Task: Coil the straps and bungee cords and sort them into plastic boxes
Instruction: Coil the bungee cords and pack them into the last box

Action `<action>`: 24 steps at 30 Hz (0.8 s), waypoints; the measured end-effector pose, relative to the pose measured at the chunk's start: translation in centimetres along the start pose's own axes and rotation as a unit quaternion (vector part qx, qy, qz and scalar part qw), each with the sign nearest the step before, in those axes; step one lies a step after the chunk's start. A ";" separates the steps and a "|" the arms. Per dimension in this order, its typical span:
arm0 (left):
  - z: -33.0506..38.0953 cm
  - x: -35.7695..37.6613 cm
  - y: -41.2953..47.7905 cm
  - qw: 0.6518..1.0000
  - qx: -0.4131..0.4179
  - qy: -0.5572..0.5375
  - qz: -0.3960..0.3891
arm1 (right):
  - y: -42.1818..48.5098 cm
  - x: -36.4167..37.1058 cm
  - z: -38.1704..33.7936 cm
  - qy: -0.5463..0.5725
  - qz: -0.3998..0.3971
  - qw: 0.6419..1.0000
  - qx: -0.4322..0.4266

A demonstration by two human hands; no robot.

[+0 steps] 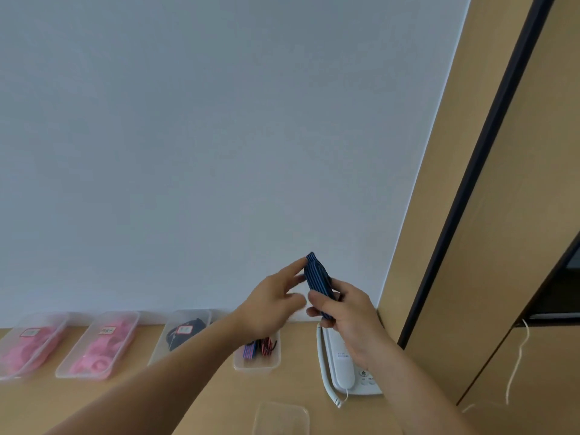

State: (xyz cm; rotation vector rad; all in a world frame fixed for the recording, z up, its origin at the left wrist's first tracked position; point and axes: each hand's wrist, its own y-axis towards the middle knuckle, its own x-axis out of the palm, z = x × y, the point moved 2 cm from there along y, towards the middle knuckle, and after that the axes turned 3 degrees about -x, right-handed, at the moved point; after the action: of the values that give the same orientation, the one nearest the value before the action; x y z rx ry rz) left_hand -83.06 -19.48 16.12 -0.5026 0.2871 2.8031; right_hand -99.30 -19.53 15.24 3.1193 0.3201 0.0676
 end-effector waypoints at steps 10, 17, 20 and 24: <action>-0.5 0.4 0.6 0.958 -0.168 -0.228 0.056 | -0.5 0.5 0.9 -0.293 -0.017 0.937 -0.191; -2.8 1.1 -0.2 0.943 -0.178 -0.271 0.073 | 1.6 -1.5 2.0 -0.275 -0.015 0.953 -0.126; -3.6 1.6 -0.8 0.932 -0.195 -0.293 0.090 | 2.7 -1.8 2.8 -0.287 -0.040 0.952 -0.104; -5.0 1.9 -1.9 0.921 -0.214 -0.305 0.114 | 3.8 -1.3 4.4 -0.282 -0.082 0.952 -0.088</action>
State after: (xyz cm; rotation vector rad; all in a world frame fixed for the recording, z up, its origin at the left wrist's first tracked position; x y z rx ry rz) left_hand -82.65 -18.46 10.58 0.3659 -0.4338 3.0673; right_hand -99.64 -23.57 10.87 2.7588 0.5146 -0.7333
